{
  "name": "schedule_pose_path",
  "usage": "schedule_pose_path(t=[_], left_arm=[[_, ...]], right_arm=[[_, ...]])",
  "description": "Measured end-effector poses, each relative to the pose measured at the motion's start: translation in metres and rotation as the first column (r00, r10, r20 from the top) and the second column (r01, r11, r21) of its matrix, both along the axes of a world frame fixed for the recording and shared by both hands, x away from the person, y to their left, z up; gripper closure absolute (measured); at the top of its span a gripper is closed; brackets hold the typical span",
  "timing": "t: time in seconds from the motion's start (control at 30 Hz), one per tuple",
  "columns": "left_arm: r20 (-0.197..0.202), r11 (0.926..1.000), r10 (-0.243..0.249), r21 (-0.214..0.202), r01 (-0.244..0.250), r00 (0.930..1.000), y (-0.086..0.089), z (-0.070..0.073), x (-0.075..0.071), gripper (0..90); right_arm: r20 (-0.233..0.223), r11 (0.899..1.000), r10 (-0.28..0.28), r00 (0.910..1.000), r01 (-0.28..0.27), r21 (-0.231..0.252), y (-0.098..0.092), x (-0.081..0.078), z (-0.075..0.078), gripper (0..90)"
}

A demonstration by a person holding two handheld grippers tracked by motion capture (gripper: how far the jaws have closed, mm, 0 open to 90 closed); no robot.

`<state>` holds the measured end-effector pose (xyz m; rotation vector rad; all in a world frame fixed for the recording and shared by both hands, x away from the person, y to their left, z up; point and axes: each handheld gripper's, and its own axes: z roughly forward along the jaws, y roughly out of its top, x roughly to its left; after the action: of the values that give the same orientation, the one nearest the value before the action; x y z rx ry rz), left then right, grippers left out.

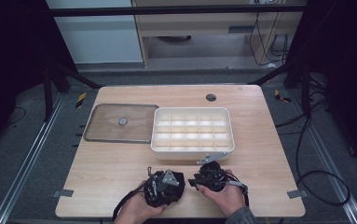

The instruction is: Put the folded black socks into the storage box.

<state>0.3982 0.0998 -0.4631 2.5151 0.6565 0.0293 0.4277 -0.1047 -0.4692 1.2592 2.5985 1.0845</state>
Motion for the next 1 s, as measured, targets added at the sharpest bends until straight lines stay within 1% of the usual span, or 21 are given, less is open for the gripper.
schedule_pose_path(t=[0.17,0.33,0.5,0.57,1.0], left_arm=[[-0.009,0.9999,0.007,-0.013,-0.007,0.9999,0.001,0.000,0.001,82.9],[-0.011,0.9994,0.019,-0.030,-0.019,0.9998,0.004,0.003,0.001,81.4],[0.003,0.9989,0.024,-0.039,-0.024,0.9997,0.005,0.005,-0.001,76.9],[0.015,0.9988,0.028,-0.042,-0.027,0.9995,0.005,0.007,-0.002,73.8],[0.071,0.9967,0.048,-0.069,-0.043,0.9963,0.011,0.013,-0.004,60.7]], right_arm=[[-0.009,1.000,-0.008,0.9999,0.008,-0.003,0.000,-0.001,0.001,63.7],[-0.003,1.000,-0.009,1.0000,0.009,-0.001,-0.001,-0.001,0.003,62.2],[0.001,1.000,-0.008,1.0000,0.008,0.002,0.000,-0.002,0.006,60.6],[0.006,1.000,-0.006,1.0000,0.006,0.003,0.000,-0.002,0.007,59.6],[0.004,1.000,-0.013,0.9999,0.012,0.007,0.001,-0.001,0.007,56.3]])
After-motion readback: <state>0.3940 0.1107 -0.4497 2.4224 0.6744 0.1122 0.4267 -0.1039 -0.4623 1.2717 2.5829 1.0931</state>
